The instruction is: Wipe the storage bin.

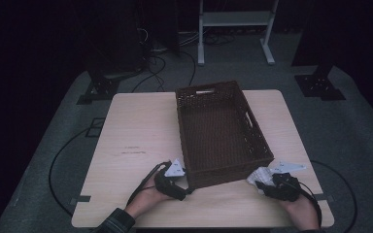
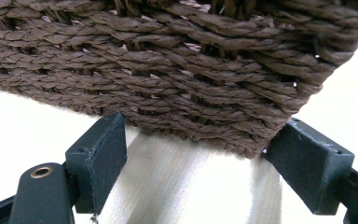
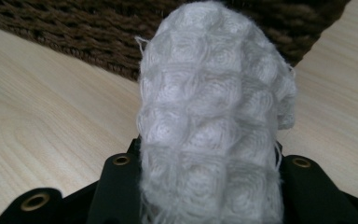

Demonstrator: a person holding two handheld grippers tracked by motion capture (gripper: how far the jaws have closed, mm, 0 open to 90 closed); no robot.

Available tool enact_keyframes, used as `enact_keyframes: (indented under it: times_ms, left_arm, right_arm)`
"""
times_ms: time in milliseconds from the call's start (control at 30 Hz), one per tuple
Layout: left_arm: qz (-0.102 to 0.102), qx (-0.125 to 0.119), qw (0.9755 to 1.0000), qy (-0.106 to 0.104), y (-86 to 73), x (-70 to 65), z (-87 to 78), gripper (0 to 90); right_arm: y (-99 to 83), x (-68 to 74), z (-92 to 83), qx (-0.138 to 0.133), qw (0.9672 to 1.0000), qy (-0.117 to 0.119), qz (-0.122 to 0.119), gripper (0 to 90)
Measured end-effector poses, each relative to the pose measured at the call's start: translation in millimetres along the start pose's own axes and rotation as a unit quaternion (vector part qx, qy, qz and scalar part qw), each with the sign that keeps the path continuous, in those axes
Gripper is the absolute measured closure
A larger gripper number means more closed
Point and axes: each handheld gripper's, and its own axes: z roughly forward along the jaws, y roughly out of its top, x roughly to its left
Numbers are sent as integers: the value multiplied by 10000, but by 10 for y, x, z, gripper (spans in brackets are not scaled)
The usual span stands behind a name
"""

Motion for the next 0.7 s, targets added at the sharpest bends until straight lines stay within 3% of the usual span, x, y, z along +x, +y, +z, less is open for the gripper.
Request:
enact_keyframes:
  times_ms: [500, 700]
  left_arm:
    - [0, -2, 10000, -2, 0, 0, 1, 197]
    - [-1, -3, 10000, -2, 0, 0, 1, 197]
  right_arm:
    - [207, 128, -315, -605, 9977, -99, -275, 568]
    - [271, 181, -424, -831, 9960, -22, -320, 568]
